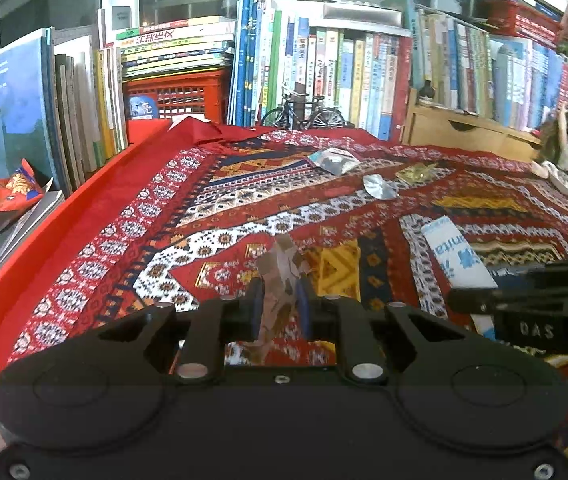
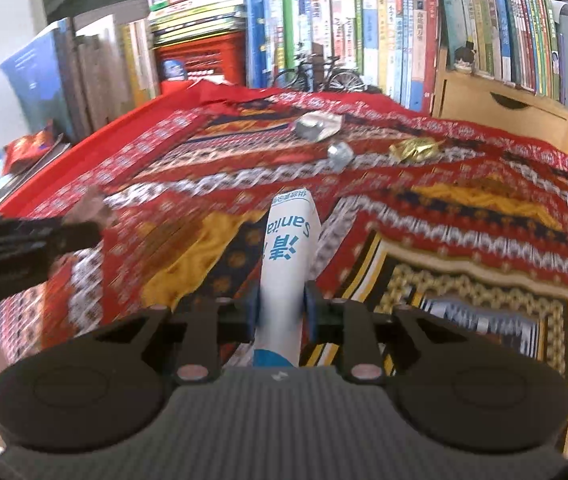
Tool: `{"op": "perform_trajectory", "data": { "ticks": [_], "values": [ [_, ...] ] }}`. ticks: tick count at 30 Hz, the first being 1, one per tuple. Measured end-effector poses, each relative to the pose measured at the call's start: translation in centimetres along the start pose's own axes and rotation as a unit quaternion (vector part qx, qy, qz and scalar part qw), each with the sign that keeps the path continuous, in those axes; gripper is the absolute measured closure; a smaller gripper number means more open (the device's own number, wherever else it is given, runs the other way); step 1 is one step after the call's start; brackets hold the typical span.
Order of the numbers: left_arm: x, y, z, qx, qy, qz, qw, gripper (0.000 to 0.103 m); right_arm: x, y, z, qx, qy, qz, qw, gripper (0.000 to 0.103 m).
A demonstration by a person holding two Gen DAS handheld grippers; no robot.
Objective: Organize books
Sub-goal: 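Carry the tissue pack and clear wrapper past the bed edge over the bin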
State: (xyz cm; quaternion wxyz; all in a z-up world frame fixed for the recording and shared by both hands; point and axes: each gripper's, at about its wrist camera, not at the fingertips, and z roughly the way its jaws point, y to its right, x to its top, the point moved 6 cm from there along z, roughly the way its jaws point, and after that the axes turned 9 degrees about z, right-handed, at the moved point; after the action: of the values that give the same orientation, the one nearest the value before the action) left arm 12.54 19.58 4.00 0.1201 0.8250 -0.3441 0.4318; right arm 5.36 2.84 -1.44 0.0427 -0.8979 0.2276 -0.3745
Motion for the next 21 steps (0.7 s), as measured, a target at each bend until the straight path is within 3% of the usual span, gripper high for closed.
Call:
{"op": "perform_trajectory", "data": {
  "ticks": [12, 21],
  "values": [
    [-3.6, -0.9, -6.8, -0.009, 0.014, 0.016, 0.9997, 0.086, -4.0, -3.2, -6.8, 0.03, 0.015, 0.021, 0.999, 0.076],
    [-7.7, -0.9, -11.6, -0.005, 0.012, 0.008, 0.9999, 0.086, -8.6, -6.1, -10.0, 0.052, -0.001, 0.004, 0.999, 0.076]
  ]
}}
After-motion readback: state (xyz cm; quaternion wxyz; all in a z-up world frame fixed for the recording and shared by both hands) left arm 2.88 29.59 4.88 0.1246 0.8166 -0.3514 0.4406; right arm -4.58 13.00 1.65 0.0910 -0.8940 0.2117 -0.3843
